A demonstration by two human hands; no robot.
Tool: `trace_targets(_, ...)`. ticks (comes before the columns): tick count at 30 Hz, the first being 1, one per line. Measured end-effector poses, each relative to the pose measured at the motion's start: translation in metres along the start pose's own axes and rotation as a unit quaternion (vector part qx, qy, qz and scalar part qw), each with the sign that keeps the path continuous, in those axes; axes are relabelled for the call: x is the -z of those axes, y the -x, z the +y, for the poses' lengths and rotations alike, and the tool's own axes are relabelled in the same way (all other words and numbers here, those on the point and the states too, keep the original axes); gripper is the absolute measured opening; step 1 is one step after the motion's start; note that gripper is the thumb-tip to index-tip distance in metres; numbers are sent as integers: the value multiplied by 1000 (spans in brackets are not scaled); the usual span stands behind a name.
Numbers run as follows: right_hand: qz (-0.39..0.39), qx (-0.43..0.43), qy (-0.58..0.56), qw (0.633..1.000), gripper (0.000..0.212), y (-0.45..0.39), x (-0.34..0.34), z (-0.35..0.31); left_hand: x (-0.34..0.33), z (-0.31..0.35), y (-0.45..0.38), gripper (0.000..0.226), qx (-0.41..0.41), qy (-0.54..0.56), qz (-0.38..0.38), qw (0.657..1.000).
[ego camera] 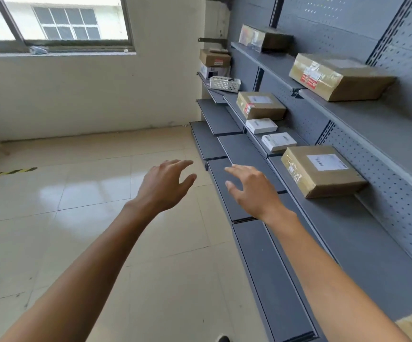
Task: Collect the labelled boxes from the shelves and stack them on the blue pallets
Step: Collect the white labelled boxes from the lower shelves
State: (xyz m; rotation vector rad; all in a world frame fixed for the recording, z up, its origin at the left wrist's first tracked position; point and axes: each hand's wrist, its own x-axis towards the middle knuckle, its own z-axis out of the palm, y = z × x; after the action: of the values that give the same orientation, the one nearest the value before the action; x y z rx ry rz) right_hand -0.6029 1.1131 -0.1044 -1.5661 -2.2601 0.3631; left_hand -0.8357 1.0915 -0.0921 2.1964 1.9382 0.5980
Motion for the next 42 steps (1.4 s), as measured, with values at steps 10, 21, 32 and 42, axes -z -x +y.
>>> trace_targets(10,12,-30,-17,999,45,-134,7,101,-46,14,-174,45,-40,0,-6,999)
trace_targets(21,4,-53,-9,999,47,-262,-11,154,-90,-24,-310,45,-42,5,-23,999)
trace_targets(32,18,-166,-3,986,45,-393,-58,179,-120,-99,-475,47,-111,24,-69,991)
trace_targets(42,42,-280,14,959,45,-428,-82,221,-171,-100,-570,47,-200,36,-141,969)
